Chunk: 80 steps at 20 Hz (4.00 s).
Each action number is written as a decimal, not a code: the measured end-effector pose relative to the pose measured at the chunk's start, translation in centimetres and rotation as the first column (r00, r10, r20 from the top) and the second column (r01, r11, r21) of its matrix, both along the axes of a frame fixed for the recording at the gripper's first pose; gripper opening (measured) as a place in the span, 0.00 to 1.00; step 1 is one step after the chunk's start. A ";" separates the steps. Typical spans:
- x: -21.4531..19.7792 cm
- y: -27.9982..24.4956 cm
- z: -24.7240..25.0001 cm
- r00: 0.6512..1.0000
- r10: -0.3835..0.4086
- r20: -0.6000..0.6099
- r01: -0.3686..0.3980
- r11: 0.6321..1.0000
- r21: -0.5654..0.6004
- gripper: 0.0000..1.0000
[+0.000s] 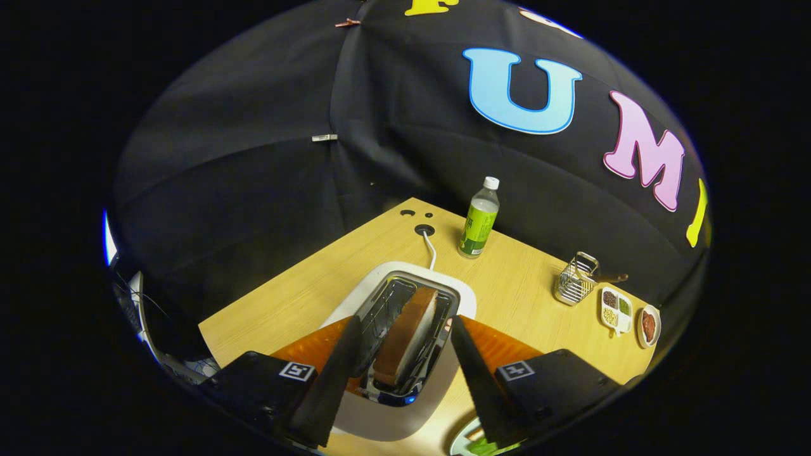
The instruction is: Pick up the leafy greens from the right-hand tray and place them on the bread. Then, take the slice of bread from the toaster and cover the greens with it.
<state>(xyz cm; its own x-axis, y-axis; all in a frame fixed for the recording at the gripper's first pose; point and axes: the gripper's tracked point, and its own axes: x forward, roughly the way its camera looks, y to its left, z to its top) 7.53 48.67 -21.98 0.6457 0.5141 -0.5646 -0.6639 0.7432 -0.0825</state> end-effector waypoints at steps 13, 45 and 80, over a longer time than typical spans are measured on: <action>0.5 -0.5 -1.0 0.993 -0.084 -0.086 0.085 0.996 0.004 0.22; 3.2 -21.0 6.8 0.949 -0.233 -0.212 0.284 0.924 0.255 0.16; 0.3 -38.8 -1.0 0.866 -0.476 -0.154 0.499 0.843 0.200 0.98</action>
<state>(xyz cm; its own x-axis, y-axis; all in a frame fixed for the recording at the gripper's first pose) 7.79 9.91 -23.02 0.7960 0.2677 -0.5429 -0.2071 0.9632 0.1713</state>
